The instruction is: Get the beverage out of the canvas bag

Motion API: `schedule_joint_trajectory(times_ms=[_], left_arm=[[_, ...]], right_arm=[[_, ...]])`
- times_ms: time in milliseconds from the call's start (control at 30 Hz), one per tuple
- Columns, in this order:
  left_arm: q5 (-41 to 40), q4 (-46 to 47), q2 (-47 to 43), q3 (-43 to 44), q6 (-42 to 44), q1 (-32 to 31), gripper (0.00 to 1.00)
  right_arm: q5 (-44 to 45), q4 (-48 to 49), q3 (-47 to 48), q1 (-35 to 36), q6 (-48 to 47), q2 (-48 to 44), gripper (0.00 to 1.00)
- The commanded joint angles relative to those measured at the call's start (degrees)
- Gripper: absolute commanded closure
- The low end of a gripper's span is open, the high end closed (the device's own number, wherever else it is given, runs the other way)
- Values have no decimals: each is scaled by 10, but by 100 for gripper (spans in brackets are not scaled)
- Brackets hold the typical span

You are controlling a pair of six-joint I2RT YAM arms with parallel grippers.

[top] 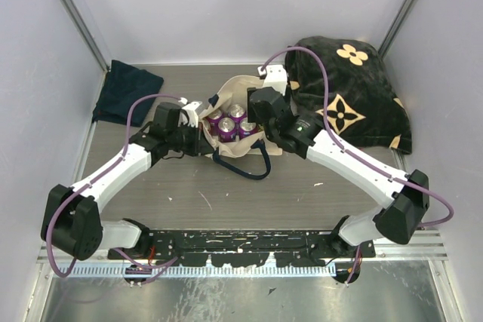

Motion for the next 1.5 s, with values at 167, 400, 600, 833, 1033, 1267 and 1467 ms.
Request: schedule_joint_trajectory(times_ms=[167,400,600,833,1033,1267,1467], left_arm=[[-21,-74,21,-5,10,-6,100],[-18,-74,27,1,8,-12,100],[-22,-74,23,-5,8,-13,100],[-23,-80,24,-3,12,-14,100],[-23,-80,23,-4,12,-13,100],[-26,-84,22,-4,13,-14,100],[-32,-83,16,-4,11,-14,100]], right_arm=[[14,62,45,-2,-83,51,32],[19,105,81,-6,-131,73,32],[16,92,78,-31,-122,77,31],[-58,73,29,-113,-67,80,31],[-91,69,4,-123,-67,76,31],[-151,62,5,-119,-59,62,30],[-141,31,-11,-95,-59,56,30]])
